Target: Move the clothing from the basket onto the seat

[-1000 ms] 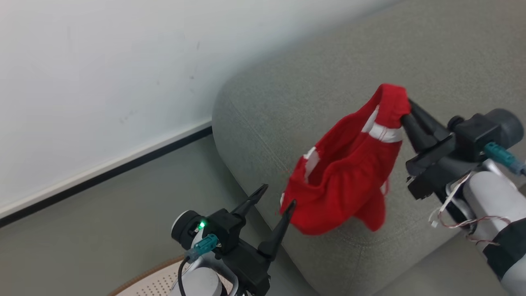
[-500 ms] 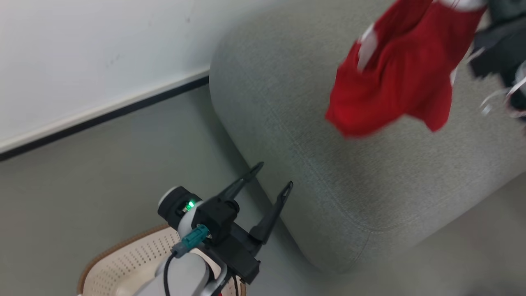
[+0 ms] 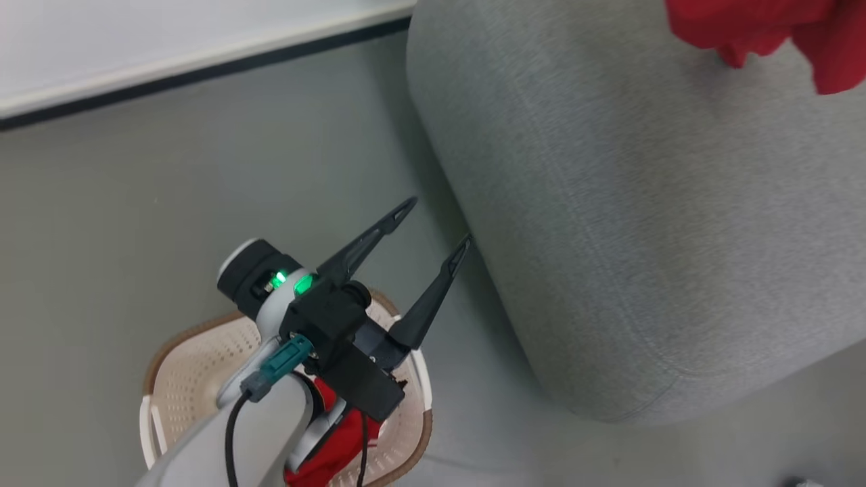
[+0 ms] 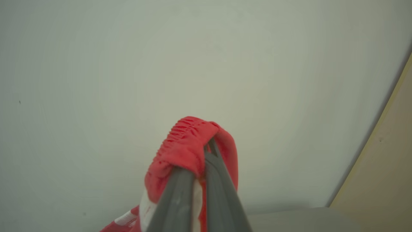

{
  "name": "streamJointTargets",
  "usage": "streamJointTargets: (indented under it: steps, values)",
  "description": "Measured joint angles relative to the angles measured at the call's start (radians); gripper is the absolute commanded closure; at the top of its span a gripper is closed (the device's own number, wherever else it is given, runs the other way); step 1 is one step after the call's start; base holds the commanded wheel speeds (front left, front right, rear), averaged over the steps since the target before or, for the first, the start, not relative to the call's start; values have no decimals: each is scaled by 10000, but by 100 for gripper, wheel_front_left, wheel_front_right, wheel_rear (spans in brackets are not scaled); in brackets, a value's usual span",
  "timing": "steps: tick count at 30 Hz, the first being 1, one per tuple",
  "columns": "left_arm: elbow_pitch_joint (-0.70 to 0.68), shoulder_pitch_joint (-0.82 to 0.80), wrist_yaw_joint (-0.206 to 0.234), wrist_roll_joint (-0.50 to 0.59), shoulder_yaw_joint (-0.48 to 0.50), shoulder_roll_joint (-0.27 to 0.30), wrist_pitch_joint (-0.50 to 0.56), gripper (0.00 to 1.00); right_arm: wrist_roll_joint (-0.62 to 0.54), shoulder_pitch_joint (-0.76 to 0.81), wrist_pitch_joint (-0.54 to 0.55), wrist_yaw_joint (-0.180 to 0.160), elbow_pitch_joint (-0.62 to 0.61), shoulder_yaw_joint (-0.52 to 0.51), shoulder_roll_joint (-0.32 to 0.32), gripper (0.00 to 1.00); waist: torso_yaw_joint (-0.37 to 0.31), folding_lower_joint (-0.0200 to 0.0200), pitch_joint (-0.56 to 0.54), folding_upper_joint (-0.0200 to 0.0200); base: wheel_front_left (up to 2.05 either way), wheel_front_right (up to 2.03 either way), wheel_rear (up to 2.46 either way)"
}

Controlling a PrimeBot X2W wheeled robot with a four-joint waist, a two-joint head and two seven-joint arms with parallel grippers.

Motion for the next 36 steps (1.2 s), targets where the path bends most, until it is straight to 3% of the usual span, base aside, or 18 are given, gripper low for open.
streamJointTargets:
  steps: [7, 13, 25, 26, 27, 28, 29, 36]
  values:
    - [-798, -450, 0, 238, 96, 357, 320, 0, 104, -72, -48, -341, 593, -186, 69, 100, 491, 0, 1009, 0, 0, 0, 0]
    - [-1375, -719, 33, 468, 288, 840, 631, 0, 368, 40, -196, -593, 1177, -117, 1005, 100, 702, 0, 1919, 0, 0, 0, 0]
    - [-1331, -817, -2, 617, 274, 1095, 834, 0, 428, 822, -656, -583, 2755, 161, 1831, 100, 441, -2, 2849, 0, 0, 0, 0]
    - [-1313, -817, -2, 617, 263, 1091, 865, 0, 428, 824, -685, -583, 2828, 161, 1827, 93, 401, -3, 2836, -1, 0, 0, 0]
    - [-1298, -817, -2, 617, 263, 1087, 871, 0, 428, 826, -727, -564, 2890, 165, 1827, 59, 370, -3, 2814, -1, 0, 0, 0]
    - [-1264, -816, -2, 614, 267, 1089, 871, 0, 426, 831, -757, -510, 2945, 169, 1831, 43, 345, -3, 2783, -1, 0, 0, 0]
    - [-1202, -813, -2, 604, 276, 1091, 869, 0, 424, 853, -784, -491, 2986, 178, 1850, 0, 321, -3, 2744, 0, 0, 0, 0]
    - [-796, -661, 86, 470, 441, 1009, 644, 0, 324, 1401, -976, -221, 3072, 389, 2075, 0, 189, -3, 2329, -1, 0, 0, 0]
